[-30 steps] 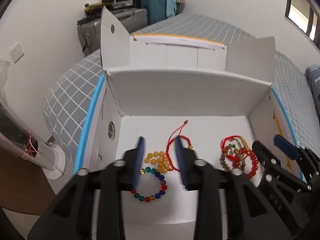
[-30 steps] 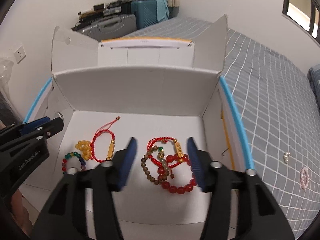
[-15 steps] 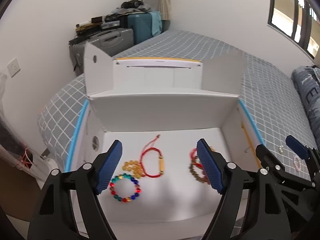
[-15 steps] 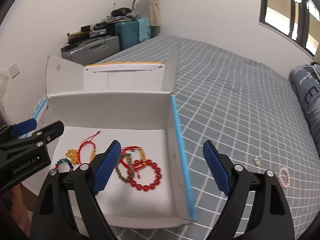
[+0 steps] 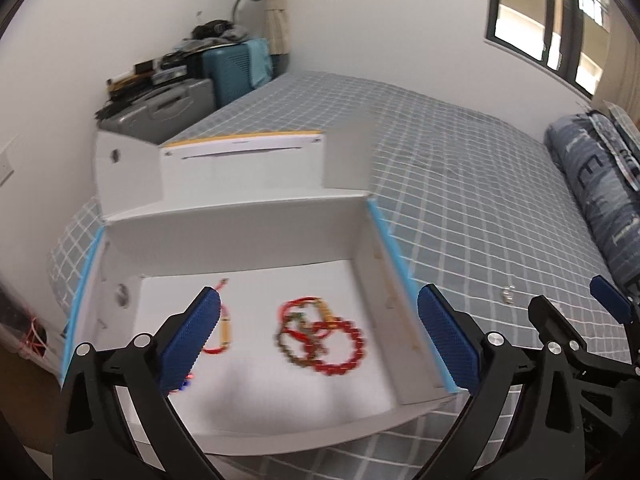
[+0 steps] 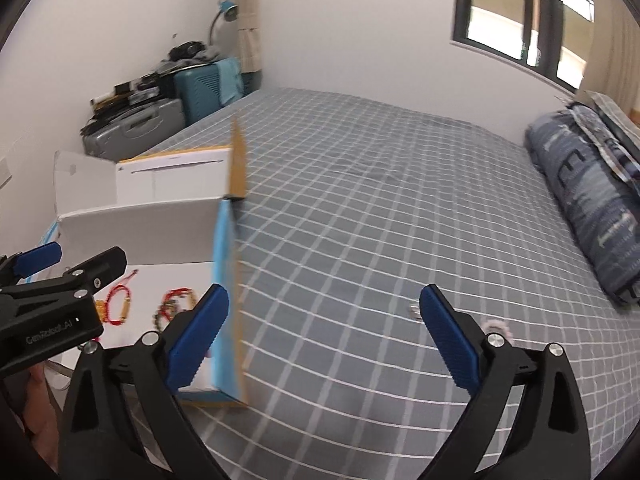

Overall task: Organize jewelry
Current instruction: 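Move both tools back over the pearl earrings and pink bracelet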

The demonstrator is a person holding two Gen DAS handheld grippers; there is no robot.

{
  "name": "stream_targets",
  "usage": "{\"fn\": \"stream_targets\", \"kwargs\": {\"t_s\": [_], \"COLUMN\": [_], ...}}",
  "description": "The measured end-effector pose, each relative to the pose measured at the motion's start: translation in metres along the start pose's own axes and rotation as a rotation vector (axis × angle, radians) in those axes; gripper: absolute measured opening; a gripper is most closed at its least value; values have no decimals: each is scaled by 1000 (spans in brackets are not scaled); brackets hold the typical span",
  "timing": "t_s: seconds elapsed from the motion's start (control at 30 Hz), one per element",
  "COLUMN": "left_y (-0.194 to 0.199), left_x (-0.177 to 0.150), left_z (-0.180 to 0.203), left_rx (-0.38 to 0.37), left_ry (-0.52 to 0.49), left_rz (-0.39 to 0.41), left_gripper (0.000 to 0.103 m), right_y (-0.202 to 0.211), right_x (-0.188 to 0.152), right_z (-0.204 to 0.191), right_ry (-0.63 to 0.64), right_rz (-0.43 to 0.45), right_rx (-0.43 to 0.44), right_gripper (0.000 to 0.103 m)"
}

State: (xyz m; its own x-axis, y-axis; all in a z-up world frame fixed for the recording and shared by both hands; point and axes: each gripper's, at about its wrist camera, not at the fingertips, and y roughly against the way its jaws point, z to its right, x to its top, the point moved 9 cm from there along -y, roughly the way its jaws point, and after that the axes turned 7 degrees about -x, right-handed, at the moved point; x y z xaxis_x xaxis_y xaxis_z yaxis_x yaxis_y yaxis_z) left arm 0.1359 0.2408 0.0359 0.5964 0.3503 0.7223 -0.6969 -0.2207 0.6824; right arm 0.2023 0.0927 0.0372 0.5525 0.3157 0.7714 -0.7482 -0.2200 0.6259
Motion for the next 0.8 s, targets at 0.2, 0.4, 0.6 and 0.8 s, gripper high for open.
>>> {"fn": "stream_targets", "kwargs": {"t_s": [0.2, 0.4, 0.6, 0.8], "left_y": [-17, -46, -95, -158], "left_x": [-5, -8, -15, -20], "left_z": [68, 132, 192, 234], "left_rx": [-58, -106, -121, -141], "left_ry": [-65, -109, -176, -207], "left_rz": [-20, -50, -110, -190], "left_gripper": [97, 97, 97, 97], "right_y": [-8, -26, -64, -108], "right_x": [-13, -27, -49, -75], "right_z": [64, 121, 169, 201], "right_ry": [-41, -105, -148, -160], "right_rz": [-14, -50, -112, -193], "right_rx": [-60, -99, -137, -157], "right_gripper": [93, 93, 93, 93]}}
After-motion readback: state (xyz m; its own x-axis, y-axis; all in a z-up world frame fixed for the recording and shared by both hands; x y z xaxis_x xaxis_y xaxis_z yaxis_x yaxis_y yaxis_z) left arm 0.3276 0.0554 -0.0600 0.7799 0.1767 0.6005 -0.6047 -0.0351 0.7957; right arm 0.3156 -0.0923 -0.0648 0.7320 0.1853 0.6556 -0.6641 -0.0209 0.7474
